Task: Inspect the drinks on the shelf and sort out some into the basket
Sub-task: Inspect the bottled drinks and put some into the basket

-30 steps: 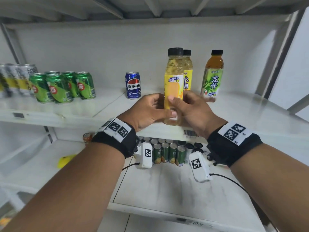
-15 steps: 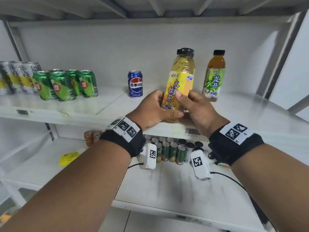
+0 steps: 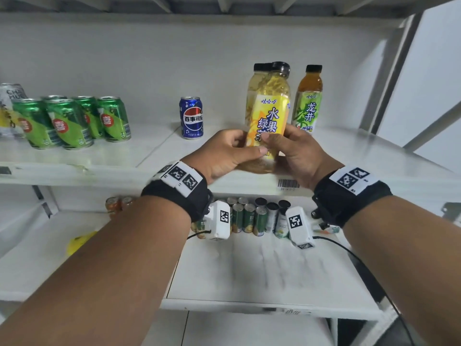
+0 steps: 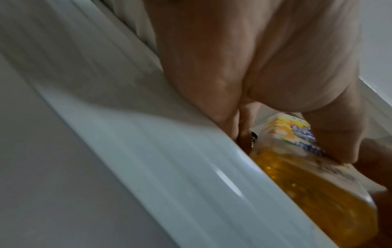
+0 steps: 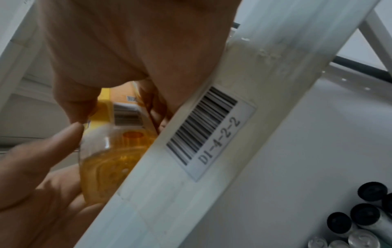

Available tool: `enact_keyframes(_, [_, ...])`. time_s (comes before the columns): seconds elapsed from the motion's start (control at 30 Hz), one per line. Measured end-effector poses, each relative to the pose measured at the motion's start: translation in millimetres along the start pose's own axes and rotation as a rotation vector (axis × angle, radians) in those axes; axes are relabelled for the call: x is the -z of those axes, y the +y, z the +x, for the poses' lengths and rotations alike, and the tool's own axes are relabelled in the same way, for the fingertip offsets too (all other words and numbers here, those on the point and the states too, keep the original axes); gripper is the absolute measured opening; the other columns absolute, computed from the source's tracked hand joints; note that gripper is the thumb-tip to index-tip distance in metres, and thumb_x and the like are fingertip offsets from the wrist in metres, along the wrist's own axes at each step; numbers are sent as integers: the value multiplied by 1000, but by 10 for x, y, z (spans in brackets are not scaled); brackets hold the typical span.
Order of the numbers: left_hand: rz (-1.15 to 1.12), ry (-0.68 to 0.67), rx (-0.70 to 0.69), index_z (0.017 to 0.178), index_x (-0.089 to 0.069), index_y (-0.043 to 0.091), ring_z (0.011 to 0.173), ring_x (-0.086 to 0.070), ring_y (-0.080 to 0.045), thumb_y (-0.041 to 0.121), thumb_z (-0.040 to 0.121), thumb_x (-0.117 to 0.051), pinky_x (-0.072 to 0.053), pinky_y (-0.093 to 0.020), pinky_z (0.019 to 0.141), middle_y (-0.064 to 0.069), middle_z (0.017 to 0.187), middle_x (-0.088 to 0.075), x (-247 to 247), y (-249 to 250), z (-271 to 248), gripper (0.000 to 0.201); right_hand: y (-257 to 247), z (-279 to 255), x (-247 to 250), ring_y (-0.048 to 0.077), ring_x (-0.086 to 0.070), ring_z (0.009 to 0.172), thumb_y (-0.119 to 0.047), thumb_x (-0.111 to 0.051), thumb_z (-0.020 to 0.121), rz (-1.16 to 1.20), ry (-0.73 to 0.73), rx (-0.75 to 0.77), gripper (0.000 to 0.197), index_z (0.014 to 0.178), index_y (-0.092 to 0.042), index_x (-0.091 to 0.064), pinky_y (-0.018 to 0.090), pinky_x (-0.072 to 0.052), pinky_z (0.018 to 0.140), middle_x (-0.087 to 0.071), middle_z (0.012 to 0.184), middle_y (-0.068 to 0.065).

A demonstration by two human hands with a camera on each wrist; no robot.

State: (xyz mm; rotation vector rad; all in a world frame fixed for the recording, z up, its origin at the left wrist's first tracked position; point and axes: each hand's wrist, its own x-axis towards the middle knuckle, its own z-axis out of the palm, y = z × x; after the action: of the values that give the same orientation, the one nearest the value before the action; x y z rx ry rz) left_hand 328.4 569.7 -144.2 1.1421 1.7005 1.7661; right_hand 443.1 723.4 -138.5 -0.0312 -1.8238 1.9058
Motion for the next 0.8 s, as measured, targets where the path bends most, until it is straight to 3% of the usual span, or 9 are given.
enact_keyframes(0.1, [1,9,-30,124,-71,6,106,-78,-23,6,96,-79,-65,-35,91,-15,120,-79,10,-10,-8,29,-8,-22,-22,35,-72,113,-13,-66,101,-45,15,39,35,133,0,-63,53,-58,97,-74,125,19])
enact_keyframes(0.2, [32,13,-64,118,-73,9,106,-78,-23,8,95,-80,-65,-42,96,-9,113,-81,8,-16,-15,25,-35,-47,-62,35,-73,111,-30,-69,99,-38,34,48,45,133,-1,-61,53,-59,95,-74,124,18])
enact_keyframes(0.3, [80,61,-99,125,-69,5,114,-76,-33,10,90,-85,-63,-50,100,-15,119,-79,16,-19,-33,39,-38,-59,-71,39,-72,115,-33,-66,100,-79,36,62,45,133,-2,-61,56,-60,95,-73,126,19])
enact_keyframes(0.4, [164,128,-159,130,-65,5,115,-73,-33,11,85,-91,-62,-46,100,-13,120,-77,33,-39,-25,52,-10,-67,-70,31,-74,111,-24,-64,104,-137,46,109,32,130,-5,-65,42,-63,87,-76,124,13])
enact_keyframes(0.47, [187,134,-182,128,-65,9,106,-72,-24,11,83,-93,-62,-40,99,-7,117,-75,51,-61,2,54,16,-81,-71,29,-75,110,-18,-64,104,-149,60,146,33,132,0,-64,37,-62,89,-75,124,14])
enact_keyframes(0.6, [166,128,-186,123,-65,15,90,-72,1,10,80,-95,-62,-24,81,6,104,-75,69,-93,47,53,9,-73,-69,33,-73,113,-18,-63,104,-151,54,154,35,132,3,-61,42,-61,95,-74,125,17])
enact_keyframes(0.67, [140,108,-168,121,-67,15,92,-75,-2,12,78,-97,-65,-31,84,7,102,-77,76,-102,75,52,9,-54,-59,32,-73,113,-18,-63,104,-146,75,144,37,133,4,-59,42,-61,95,-74,125,17])
enact_keyframes(0.73, [129,72,-145,120,-68,17,99,-78,-13,18,77,-99,-66,-46,93,4,103,-80,87,-94,74,54,18,-38,-67,29,-75,107,-19,-67,102,-125,105,142,40,133,4,-56,40,-62,91,-75,121,15])
enact_keyframes(0.8, [116,35,-129,121,-68,18,108,-79,-22,29,71,-101,-65,-53,95,1,110,-81,86,-86,61,61,32,-27,-66,25,-76,102,-22,-73,97,-113,125,147,44,131,2,-56,39,-62,88,-77,115,12])
